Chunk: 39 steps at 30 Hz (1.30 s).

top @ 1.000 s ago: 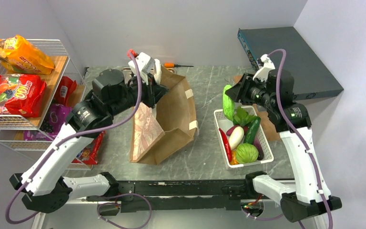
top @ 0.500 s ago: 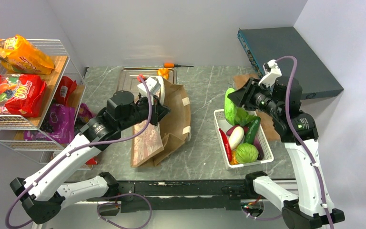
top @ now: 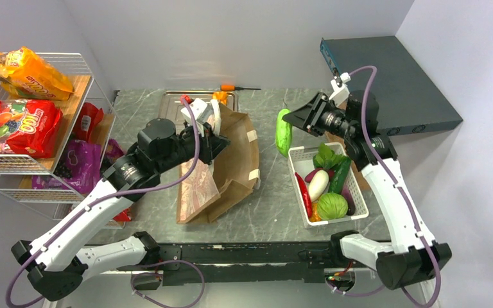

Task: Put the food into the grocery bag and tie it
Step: Place the fake vegetable into the grocery bag.

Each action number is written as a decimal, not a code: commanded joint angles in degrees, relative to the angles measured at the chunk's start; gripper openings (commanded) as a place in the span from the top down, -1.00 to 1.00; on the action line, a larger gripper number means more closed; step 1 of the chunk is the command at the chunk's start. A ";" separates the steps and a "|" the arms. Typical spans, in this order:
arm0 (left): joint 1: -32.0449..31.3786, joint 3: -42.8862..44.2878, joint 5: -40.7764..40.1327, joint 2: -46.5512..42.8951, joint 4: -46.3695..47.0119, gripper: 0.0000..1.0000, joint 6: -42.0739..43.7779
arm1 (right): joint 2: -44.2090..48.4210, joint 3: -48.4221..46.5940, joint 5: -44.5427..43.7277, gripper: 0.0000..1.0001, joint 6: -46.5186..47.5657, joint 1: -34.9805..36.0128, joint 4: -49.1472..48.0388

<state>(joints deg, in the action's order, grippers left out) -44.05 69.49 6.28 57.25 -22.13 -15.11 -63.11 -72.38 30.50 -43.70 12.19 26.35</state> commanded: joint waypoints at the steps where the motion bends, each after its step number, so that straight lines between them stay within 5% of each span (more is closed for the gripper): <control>1: 0.12 3.00 1.59 -0.59 3.12 1.00 1.00 | -2.64 0.12 4.26 0.47 -5.50 1.33 -11.59; 10: 0.18 3.24 1.28 -1.76 2.90 1.00 0.94 | -10.87 -3.62 1.33 0.39 -6.83 10.80 -15.67; 14: 0.15 3.02 1.20 -2.43 2.63 1.00 0.81 | -13.58 -5.21 0.74 -0.71 -6.09 13.23 -13.51; 16: 0.11 2.94 1.20 -2.74 2.36 1.00 0.86 | -14.13 -6.01 0.31 -0.99 -4.88 13.96 -12.16; 27: 0.15 2.80 1.05 -3.88 1.37 1.00 0.78 | -12.63 -7.05 -0.29 -1.00 -1.48 14.20 -8.07; 39: 0.17 3.80 2.32 -2.32 -1.65 0.95 -0.88 | -8.53 -12.56 -10.93 -1.00 10.76 14.10 10.11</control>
<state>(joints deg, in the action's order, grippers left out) -44.05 70.63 6.85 54.81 -25.15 -15.57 -76.42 -82.63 25.76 -38.15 26.28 30.11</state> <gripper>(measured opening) 0.095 0.994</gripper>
